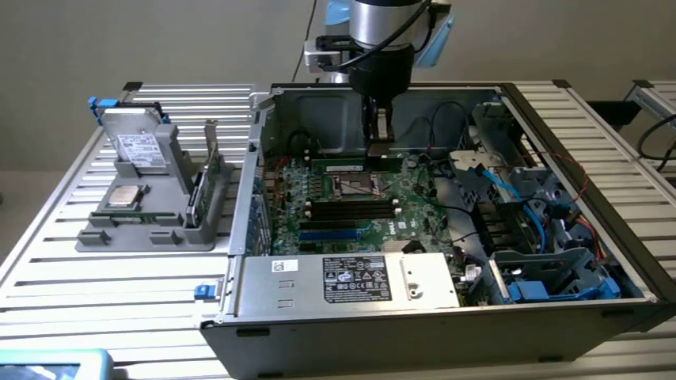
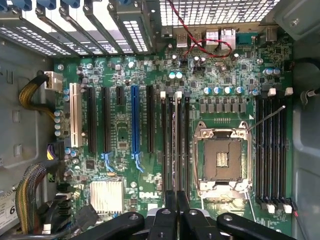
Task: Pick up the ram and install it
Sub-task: 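Insert the ram into the slot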
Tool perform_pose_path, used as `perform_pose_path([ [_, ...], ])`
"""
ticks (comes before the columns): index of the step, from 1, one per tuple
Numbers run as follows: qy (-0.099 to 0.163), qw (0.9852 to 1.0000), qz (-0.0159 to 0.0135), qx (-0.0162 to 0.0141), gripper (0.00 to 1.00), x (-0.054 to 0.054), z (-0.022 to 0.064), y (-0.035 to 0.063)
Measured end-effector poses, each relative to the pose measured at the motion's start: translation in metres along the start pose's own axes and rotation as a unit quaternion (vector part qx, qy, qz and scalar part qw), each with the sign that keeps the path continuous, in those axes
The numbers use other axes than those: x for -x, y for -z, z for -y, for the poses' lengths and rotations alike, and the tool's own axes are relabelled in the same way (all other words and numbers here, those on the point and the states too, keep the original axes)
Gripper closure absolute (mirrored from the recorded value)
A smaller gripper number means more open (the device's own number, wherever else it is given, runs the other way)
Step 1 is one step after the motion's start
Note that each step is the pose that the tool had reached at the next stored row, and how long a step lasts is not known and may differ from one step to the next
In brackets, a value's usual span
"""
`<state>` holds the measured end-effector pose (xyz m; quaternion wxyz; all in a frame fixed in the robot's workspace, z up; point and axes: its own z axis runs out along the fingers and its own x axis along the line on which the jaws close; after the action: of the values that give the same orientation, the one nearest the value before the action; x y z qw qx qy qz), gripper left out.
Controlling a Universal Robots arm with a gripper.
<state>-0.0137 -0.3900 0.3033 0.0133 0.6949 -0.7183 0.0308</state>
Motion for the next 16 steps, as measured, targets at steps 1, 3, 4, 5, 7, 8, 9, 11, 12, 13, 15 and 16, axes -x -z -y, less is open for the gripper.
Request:
perform_pose_path([
  [1,0.0,1.0,-0.0011,0.0,0.87,0.0,0.0,-0.0007],
  [3,0.0,1.0,-0.0052,-0.0001,0.87,0.0,-0.0001,-0.0022],
  [4,0.0,1.0,-0.0076,-0.0002,0.87,0.0,-0.0001,-0.0029],
  [5,0.0,0.9999,-0.0103,-0.0003,0.87,0.0,-0.0001,-0.0038],
  [7,0.0,0.9999,-0.0135,-0.0004,0.87,0.001,-0.0001,-0.0064],
  [8,0.0,0.9999,-0.0136,-0.0004,0.87,0.001,-0.0001,-0.0082],
  [9,0.0,0.9999,-0.0136,-0.0004,0.87,0.002,-0.0001,-0.01],
  [11,0.0,0.9999,-0.0138,-0.0004,0.87,0.002,-0.0001,-0.0135],
  [12,0.0,0.9999,-0.0138,-0.0004,0.87,0.002,0.0,-0.0154],
  [13,0.0,0.9999,-0.0137,-0.0004,0.87,0.002,0.0001,-0.0172],
  [15,0.0,0.9999,-0.0137,-0.0004,0.87,0.003,0.0003,-0.0207],
  [16,0.0,0.9999,-0.0137,-0.0004,0.87,0.003,0.0003,-0.0226],
])
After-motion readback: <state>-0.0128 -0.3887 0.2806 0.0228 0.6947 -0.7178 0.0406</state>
